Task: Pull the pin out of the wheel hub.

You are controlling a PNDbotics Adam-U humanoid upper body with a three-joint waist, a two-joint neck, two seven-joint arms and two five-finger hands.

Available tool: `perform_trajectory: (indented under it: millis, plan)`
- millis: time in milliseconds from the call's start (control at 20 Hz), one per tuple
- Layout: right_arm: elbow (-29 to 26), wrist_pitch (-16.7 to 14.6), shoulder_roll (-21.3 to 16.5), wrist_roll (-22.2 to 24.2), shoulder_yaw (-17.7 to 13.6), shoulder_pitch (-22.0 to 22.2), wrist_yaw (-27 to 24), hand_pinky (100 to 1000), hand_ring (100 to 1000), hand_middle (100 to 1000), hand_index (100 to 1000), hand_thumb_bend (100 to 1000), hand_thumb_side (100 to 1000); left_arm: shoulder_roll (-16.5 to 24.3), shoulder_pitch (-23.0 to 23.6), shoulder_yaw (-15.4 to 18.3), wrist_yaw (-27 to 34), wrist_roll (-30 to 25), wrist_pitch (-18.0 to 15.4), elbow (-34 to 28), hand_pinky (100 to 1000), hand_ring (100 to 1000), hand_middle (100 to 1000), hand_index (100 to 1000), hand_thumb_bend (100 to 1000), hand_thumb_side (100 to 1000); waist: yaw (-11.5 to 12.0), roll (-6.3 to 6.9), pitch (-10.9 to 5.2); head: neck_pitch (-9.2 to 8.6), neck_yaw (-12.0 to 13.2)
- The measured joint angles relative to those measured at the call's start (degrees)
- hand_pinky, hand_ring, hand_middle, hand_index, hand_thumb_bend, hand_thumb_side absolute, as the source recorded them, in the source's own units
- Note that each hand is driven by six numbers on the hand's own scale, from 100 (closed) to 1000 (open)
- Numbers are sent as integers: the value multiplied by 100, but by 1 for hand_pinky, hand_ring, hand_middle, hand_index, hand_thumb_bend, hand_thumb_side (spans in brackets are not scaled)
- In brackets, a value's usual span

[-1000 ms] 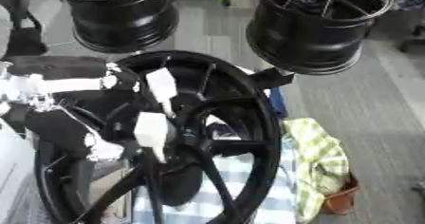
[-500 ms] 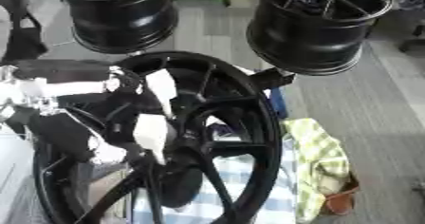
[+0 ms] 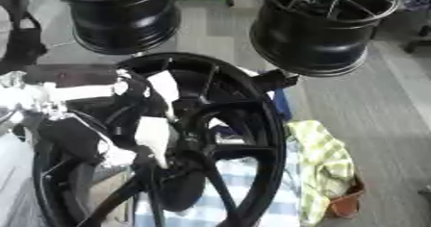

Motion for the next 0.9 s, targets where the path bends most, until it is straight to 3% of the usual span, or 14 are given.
perform_trajectory:
  millis: [900]
  plan:
    - [29,-14,41,-11,-2,0,-27,778,599,583,717,244,385,-107,111,-95,-231,-73,-158,394,757,761,726,854,301,394,-8,-17,2,-6,6]
